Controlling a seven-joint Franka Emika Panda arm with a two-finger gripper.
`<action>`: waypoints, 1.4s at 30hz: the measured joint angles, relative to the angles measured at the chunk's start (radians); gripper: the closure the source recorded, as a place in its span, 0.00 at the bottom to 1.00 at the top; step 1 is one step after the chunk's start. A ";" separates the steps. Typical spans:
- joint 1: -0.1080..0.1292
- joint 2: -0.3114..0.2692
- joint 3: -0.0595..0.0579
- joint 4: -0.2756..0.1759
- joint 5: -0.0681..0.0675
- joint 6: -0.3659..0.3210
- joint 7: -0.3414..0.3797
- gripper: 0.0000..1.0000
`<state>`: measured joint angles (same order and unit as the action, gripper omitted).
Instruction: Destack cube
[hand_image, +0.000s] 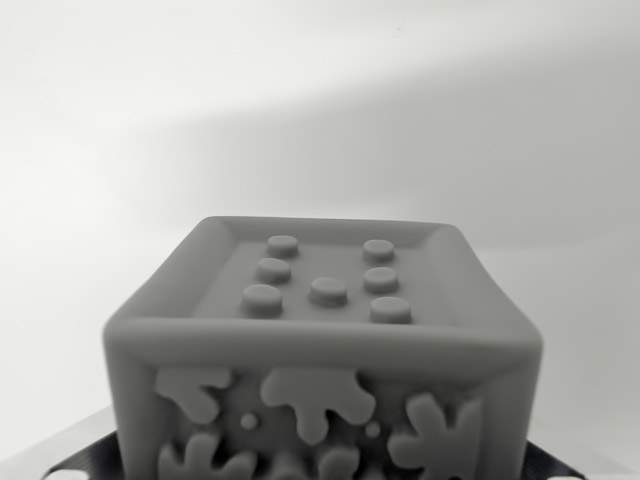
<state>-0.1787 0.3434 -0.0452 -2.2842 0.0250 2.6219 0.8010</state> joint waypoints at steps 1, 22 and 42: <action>-0.003 0.002 0.000 0.001 0.001 0.001 -0.001 1.00; -0.064 0.044 -0.005 0.027 0.008 0.018 -0.009 1.00; -0.099 0.137 -0.001 0.056 0.014 0.078 -0.014 1.00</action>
<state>-0.2773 0.4804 -0.0458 -2.2283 0.0389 2.6999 0.7869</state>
